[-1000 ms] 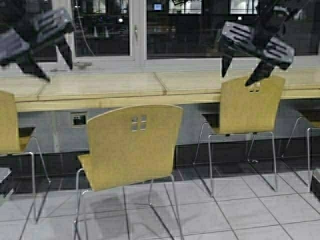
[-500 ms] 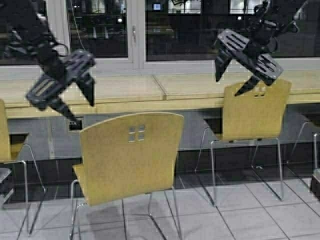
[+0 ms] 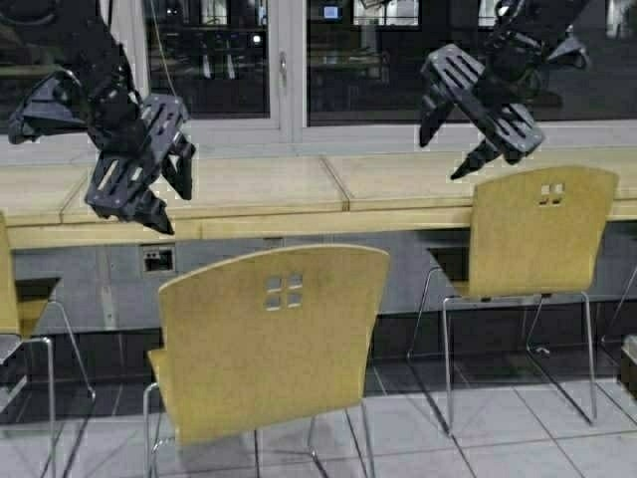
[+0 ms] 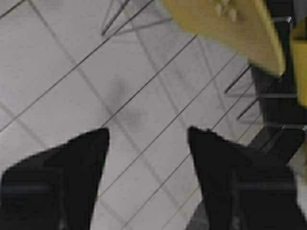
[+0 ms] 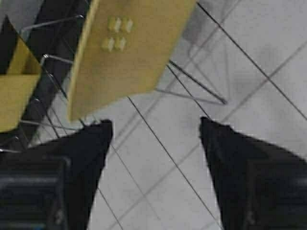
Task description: Push the chairs under the table
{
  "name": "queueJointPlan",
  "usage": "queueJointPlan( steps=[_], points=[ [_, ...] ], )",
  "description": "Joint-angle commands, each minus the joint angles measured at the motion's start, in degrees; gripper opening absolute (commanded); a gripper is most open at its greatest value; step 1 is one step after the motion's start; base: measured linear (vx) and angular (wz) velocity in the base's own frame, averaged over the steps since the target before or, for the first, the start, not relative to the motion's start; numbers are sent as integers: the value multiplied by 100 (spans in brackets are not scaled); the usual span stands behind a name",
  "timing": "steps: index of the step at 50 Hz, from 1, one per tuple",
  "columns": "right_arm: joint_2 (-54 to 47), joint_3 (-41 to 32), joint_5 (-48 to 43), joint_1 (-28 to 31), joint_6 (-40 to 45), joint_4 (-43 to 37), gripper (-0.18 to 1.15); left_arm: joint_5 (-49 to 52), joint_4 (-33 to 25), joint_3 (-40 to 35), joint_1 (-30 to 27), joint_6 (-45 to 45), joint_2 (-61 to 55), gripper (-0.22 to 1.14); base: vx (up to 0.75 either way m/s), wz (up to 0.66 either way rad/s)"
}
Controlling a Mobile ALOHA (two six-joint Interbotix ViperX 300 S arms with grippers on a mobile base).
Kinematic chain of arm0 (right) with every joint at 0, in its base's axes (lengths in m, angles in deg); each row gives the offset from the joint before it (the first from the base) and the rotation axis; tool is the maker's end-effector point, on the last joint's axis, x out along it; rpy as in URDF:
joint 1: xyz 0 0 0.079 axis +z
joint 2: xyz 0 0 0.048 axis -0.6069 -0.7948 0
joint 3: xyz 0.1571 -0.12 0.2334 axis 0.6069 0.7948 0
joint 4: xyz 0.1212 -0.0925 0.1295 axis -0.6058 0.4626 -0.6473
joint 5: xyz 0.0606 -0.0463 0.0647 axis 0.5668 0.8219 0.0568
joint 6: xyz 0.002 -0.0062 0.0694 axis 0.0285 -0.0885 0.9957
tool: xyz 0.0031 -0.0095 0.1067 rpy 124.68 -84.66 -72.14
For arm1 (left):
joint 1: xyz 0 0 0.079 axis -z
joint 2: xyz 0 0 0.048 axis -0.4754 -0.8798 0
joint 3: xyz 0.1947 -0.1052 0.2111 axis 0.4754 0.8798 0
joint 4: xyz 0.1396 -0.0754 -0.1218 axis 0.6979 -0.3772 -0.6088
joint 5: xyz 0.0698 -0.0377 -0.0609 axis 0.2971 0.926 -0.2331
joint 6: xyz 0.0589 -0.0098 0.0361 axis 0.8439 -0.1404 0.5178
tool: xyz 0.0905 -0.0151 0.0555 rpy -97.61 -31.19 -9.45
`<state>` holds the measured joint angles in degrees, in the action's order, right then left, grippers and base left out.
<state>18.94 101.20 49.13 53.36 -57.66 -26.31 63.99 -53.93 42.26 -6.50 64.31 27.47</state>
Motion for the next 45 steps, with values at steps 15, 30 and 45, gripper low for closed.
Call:
queueJointPlan(
  steps=[15, 30, 45],
  points=[
    [-589, -686, 193, 202, 0, -26, 91, -360, -413, -352, 123, -308, -483, 88, 25, -1],
    [-773, -791, 308, 237, 44, -149, 91, -360, -439, -299, 308, -896, -967, 88, 21, -2],
    [-993, -817, 360, 264, 44, -158, 91, -369, -439, -466, 729, -1213, -1371, 88, 17, 6]
  ],
)
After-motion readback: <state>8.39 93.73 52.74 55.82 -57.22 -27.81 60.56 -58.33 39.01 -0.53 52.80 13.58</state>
